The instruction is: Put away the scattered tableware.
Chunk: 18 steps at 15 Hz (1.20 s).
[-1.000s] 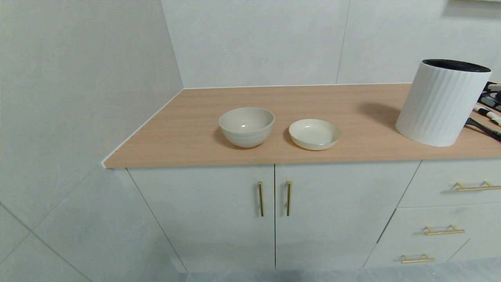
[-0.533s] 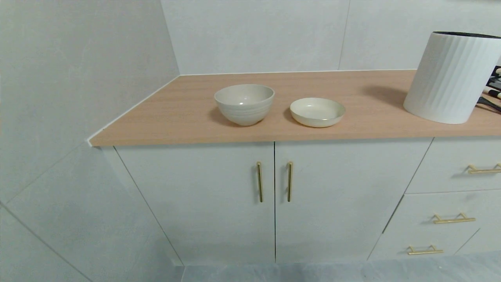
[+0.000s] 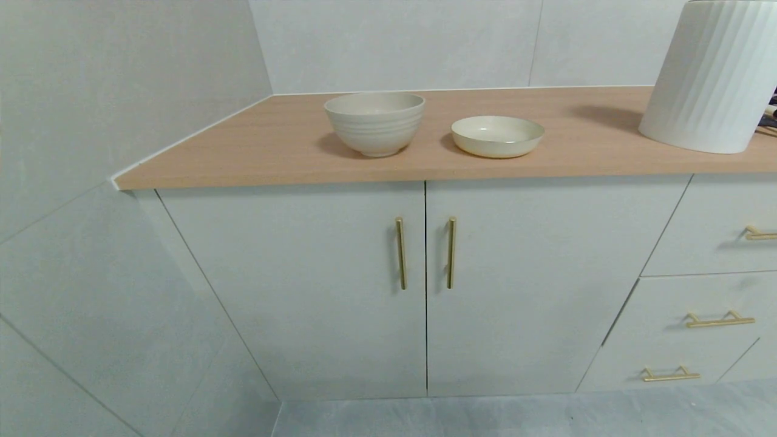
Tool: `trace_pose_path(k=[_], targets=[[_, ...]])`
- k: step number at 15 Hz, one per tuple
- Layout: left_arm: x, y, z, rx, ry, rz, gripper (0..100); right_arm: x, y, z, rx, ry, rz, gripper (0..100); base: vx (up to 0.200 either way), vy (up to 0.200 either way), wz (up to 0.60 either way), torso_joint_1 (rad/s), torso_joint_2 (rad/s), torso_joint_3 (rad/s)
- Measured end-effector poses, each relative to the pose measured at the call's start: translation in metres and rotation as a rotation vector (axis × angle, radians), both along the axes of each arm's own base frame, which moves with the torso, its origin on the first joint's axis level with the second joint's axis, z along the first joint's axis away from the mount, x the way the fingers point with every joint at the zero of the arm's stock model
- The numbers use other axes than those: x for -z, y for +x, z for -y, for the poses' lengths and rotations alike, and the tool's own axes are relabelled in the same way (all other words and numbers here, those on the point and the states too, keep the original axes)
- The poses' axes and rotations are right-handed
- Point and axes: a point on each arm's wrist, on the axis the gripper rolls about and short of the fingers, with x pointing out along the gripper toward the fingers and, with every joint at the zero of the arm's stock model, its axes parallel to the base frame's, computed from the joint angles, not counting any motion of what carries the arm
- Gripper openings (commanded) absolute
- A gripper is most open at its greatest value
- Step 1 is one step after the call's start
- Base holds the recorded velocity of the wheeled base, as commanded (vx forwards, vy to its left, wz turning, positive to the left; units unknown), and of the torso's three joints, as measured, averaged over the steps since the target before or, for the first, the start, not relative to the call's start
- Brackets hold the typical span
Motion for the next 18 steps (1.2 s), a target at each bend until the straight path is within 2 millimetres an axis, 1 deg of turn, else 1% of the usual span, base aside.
trace_pose_path(k=[9, 11, 12, 14, 16, 18], targets=[[0.0, 0.0, 0.0, 0.0, 0.0, 0.0, 100, 0.0, 0.0, 0.0, 0.003, -0.026, -0.001, 100, 0.0, 0.0, 0.0, 0.0, 0.0, 0.0], [0.0, 0.0, 0.0, 0.0, 0.001, 0.0, 100, -0.005, -0.001, 0.0, -0.006, -0.021, 0.022, 100, 0.0, 0.0, 0.0, 0.0, 0.0, 0.0], [0.0, 0.0, 0.0, 0.0, 0.001, 0.0, 100, -0.019, -0.005, -0.001, -0.032, -0.009, 0.083, 100, 0.0, 0.0, 0.0, 0.0, 0.0, 0.0], [0.0, 0.0, 0.0, 0.0, 0.003, 0.0, 100, -0.032, -0.009, -0.003, -0.133, 0.006, 0.095, 100, 0.0, 0.0, 0.0, 0.0, 0.0, 0.0], [0.0, 0.0, 0.0, 0.0, 0.002, 0.0, 100, -0.026, -0.009, -0.003, -0.168, 0.012, 0.005, 100, 0.0, 0.0, 0.0, 0.0, 0.0, 0.0], [0.0, 0.0, 0.0, 0.0, 0.004, 0.0, 100, -0.021, -0.009, -0.005, -0.251, 0.02, -0.054, 100, 0.0, 0.0, 0.0, 0.0, 0.0, 0.0]])
